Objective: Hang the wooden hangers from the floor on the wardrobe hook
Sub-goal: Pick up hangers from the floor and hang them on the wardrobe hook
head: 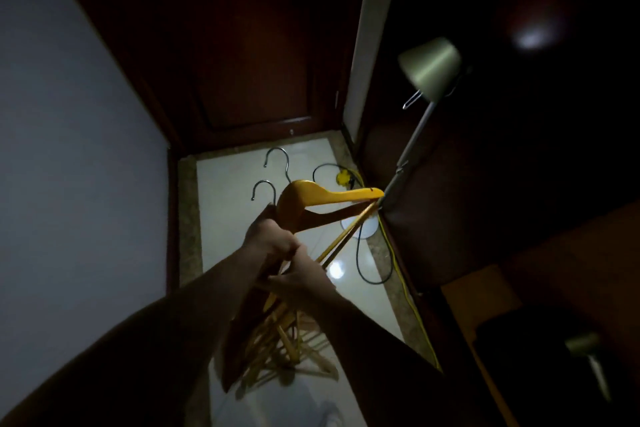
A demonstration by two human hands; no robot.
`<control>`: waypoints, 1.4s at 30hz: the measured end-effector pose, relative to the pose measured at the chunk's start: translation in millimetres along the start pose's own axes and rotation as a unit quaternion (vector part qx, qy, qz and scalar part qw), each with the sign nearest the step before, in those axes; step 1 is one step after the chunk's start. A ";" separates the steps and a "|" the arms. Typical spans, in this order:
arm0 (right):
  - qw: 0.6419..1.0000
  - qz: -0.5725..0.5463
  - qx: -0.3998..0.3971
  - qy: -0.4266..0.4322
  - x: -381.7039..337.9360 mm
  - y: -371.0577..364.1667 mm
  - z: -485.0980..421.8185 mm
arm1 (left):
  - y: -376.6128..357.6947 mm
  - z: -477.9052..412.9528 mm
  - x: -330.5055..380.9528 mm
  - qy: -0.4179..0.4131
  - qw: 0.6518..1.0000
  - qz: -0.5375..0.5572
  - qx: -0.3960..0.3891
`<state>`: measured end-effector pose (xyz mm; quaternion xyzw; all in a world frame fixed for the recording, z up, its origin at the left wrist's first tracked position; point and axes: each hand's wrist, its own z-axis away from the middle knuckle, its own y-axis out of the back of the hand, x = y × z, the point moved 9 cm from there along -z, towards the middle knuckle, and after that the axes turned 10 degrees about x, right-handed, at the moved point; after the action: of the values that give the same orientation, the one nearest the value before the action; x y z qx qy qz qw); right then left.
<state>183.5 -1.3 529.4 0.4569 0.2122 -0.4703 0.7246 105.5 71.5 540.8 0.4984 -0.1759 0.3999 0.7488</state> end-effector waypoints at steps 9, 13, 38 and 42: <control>0.963 0.151 0.221 0.042 -101.7 226.8 92.9 | 87.1 102.4 190.2 -0.225 0.972 -0.070 -0.015; 0.916 0.099 0.385 0.058 -139.0 342.0 144.3 | 107.1 142.2 259.8 -0.287 0.953 -0.083 -0.045; 0.960 -0.247 0.123 -0.045 -125.1 522.3 349.8 | 53.8 402.1 522.2 -0.628 0.712 -0.120 -0.290; 0.936 -0.264 0.225 -0.055 -103.7 542.7 391.6 | 35.3 446.2 542.5 -0.669 0.667 -0.096 -0.315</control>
<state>562.2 -212.1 1049.8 0.5090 0.1733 -0.7046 0.4630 473.9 -88.0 1118.3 0.3806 -0.6960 -0.1940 0.5771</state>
